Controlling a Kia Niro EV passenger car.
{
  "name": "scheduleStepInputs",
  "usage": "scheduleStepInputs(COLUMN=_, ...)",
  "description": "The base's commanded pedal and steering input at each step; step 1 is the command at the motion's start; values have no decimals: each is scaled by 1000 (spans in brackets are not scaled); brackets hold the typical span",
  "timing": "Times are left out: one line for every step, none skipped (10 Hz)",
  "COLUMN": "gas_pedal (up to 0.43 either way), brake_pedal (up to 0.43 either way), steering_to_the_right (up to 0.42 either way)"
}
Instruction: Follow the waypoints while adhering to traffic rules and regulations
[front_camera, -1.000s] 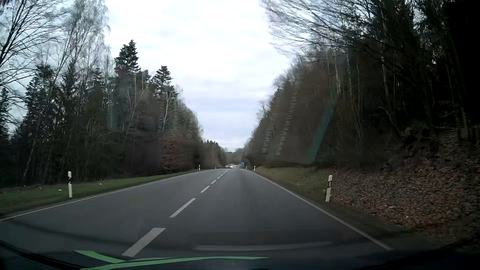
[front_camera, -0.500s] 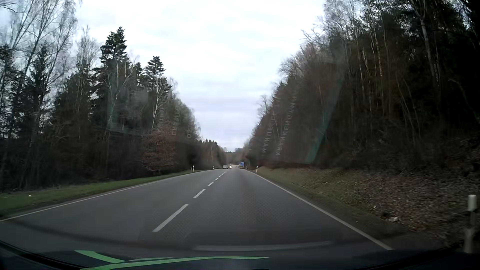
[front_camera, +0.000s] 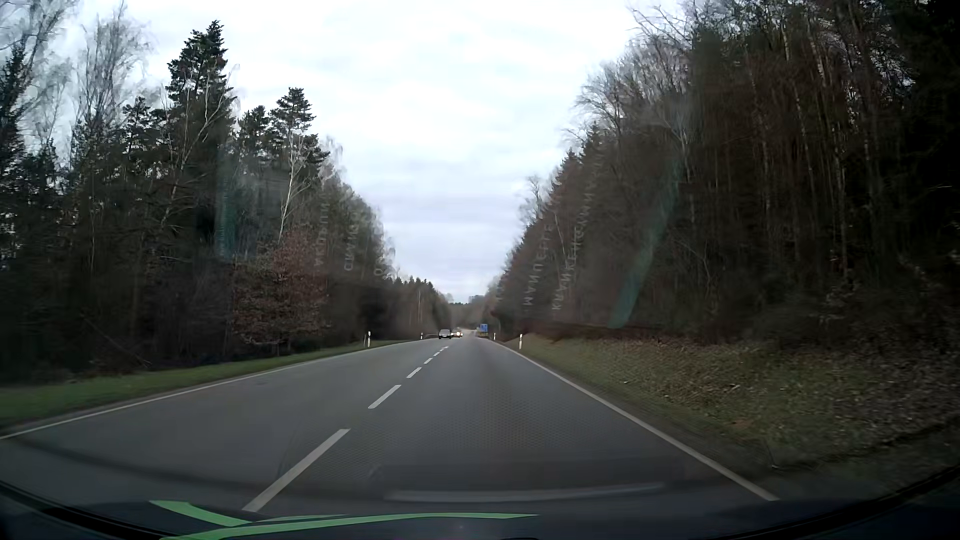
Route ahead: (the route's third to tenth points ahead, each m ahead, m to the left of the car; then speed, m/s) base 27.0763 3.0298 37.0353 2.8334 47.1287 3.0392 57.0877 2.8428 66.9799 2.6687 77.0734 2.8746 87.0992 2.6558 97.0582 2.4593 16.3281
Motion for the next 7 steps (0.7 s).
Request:
scheduleStepInputs(gas_pedal=268, brake_pedal=0, steering_to_the_right=3)
scheduleStepInputs(gas_pedal=268, brake_pedal=0, steering_to_the_right=3)
scheduleStepInputs(gas_pedal=268, brake_pedal=0, steering_to_the_right=3)
scheduleStepInputs(gas_pedal=268, brake_pedal=0, steering_to_the_right=3)
scheduleStepInputs(gas_pedal=260, brake_pedal=0, steering_to_the_right=3)
scheduleStepInputs(gas_pedal=260, brake_pedal=0, steering_to_the_right=2)
scheduleStepInputs(gas_pedal=260, brake_pedal=0, steering_to_the_right=2)
